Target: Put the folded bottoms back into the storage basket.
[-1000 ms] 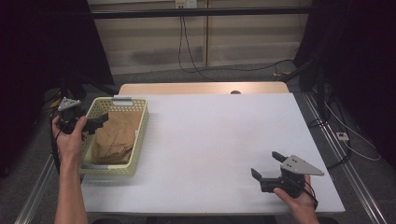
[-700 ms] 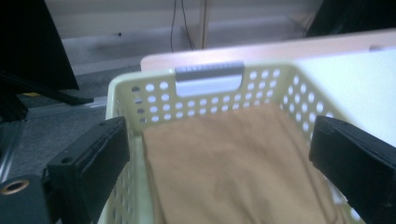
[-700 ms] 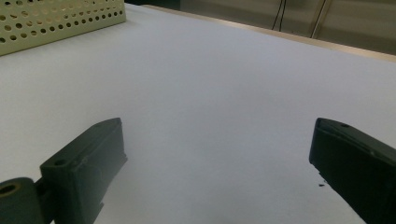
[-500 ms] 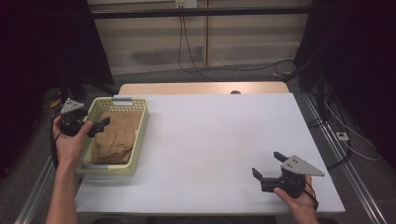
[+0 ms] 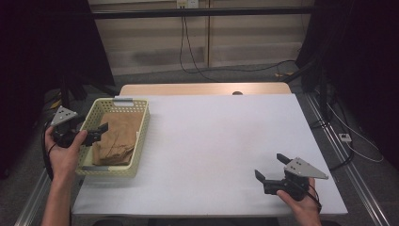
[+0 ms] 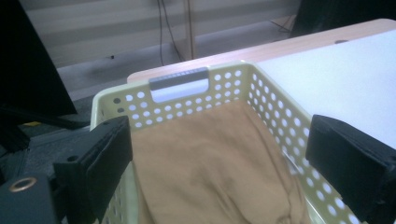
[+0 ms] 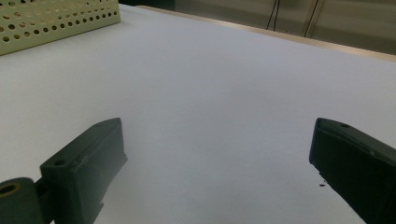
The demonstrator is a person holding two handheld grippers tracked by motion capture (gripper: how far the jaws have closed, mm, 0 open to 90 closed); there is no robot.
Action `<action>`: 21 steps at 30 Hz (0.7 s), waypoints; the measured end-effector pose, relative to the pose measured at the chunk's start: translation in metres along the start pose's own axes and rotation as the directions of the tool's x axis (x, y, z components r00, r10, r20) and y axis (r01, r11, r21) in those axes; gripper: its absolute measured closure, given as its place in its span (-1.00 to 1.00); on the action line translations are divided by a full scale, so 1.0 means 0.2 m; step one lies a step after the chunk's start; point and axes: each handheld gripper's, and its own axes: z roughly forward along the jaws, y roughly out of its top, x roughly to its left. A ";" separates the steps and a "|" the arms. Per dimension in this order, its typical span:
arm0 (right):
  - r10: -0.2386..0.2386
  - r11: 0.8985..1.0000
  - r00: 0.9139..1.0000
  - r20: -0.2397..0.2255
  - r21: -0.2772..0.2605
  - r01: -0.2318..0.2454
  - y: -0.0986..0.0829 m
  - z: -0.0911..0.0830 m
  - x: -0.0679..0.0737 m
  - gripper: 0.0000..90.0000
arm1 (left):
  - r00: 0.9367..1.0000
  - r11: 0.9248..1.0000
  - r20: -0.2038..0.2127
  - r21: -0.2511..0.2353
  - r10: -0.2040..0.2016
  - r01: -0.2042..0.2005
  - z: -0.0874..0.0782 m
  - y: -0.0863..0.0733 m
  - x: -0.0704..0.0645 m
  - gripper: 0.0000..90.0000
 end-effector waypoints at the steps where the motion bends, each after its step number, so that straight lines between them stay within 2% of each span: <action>1: 0.001 1.000 1.000 0.000 0.000 -0.001 0.00 0.00 0.00 -0.92 | 1.000 1.000 0.000 -0.003 0.007 -0.007 -0.01 -0.01 -0.01 -0.83; 4: 0.002 1.000 1.000 0.003 0.000 -0.002 0.00 0.00 0.00 -0.92 | 0.999 0.999 0.007 -0.012 0.046 -0.045 -0.05 -0.01 -0.05 -0.84; 8: 0.001 1.000 1.000 0.003 0.001 -0.001 0.00 0.00 0.00 -0.92 | 0.998 0.997 0.005 -0.024 0.067 -0.067 -0.09 -0.01 -0.10 -0.84; 10: 0.002 1.000 1.000 0.002 0.001 -0.002 0.00 0.00 0.00 -0.92 | 0.998 0.997 -0.006 -0.036 0.062 -0.062 -0.11 -0.01 -0.11 -0.85; 12: 0.001 1.000 1.000 0.002 0.001 -0.001 0.00 0.00 0.00 -0.92 | 0.999 0.998 -0.012 -0.045 0.039 -0.040 -0.13 -0.02 -0.12 -0.87; 14: 0.000 1.000 1.000 0.001 0.001 0.000 0.00 0.00 0.00 -0.92 | 0.999 0.999 -0.009 -0.018 0.034 -0.035 -0.14 -0.02 -0.13 -0.87; 18: 0.000 1.000 1.000 0.000 0.001 0.000 0.00 0.01 0.00 -0.92 | 0.998 0.997 0.006 -0.028 0.066 -0.066 -0.16 -0.04 -0.15 -0.87; 21: -0.001 1.000 1.000 -0.002 0.002 0.001 0.00 0.01 0.00 -0.92 | 0.998 0.997 -0.020 -0.046 0.059 -0.060 -0.19 -0.05 -0.17 -0.87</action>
